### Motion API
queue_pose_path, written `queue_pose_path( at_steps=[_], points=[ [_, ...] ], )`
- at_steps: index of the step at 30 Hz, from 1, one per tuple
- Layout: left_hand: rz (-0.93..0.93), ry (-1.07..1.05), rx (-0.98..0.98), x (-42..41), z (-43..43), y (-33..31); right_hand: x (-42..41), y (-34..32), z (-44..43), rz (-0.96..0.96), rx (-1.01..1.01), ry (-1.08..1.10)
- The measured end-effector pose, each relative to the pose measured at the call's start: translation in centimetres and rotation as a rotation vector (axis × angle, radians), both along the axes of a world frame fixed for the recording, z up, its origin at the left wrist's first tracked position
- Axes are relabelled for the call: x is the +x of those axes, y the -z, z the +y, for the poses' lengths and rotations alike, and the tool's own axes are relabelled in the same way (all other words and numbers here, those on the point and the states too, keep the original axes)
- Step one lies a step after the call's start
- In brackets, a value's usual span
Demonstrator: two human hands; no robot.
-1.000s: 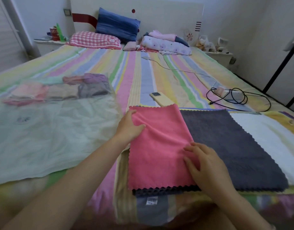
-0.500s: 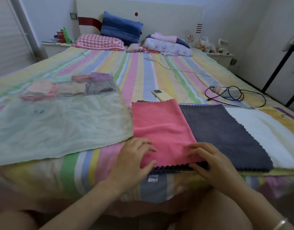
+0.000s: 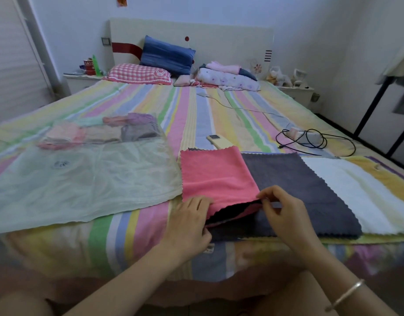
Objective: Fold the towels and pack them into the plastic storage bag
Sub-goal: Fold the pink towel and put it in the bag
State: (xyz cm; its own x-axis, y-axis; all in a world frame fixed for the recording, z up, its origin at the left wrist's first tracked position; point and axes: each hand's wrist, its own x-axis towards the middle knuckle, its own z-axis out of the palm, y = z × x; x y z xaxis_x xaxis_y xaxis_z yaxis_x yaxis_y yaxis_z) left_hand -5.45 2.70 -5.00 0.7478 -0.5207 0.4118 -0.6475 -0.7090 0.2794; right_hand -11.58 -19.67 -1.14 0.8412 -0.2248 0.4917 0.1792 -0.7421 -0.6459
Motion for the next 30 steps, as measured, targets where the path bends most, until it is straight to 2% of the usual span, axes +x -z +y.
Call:
queue_pose_path(
  at_steps=[3,6,10,15,18,23,30],
  points=[
    [0.025,-0.043,-0.086,-0.1,1.2,0.3,-0.3,-0.1,0.0,0.054,-0.077,0.056],
    [0.004,-0.044,-0.1,-0.2,2.1,0.5,-0.6,0.3,0.6,0.065,-0.343,0.136],
    [0.051,-0.012,-0.094,0.0,3.1,1.0,0.2,1.3,1.7,-0.072,-0.715,-0.052],
    [0.122,0.057,-0.131,0.7,4.4,1.9,1.1,2.7,3.4,-0.079,-0.706,-0.176],
    [0.13,0.079,-0.169,0.7,4.6,2.6,1.7,3.2,5.0,-0.126,-0.782,-0.242],
    [0.094,0.099,-0.211,0.8,4.8,3.0,2.3,2.6,6.3,-0.254,-0.698,-0.236],
    [0.069,0.121,-0.298,0.8,5.0,2.7,2.4,4.0,6.7,-0.15,-0.956,-0.382]
  ],
)
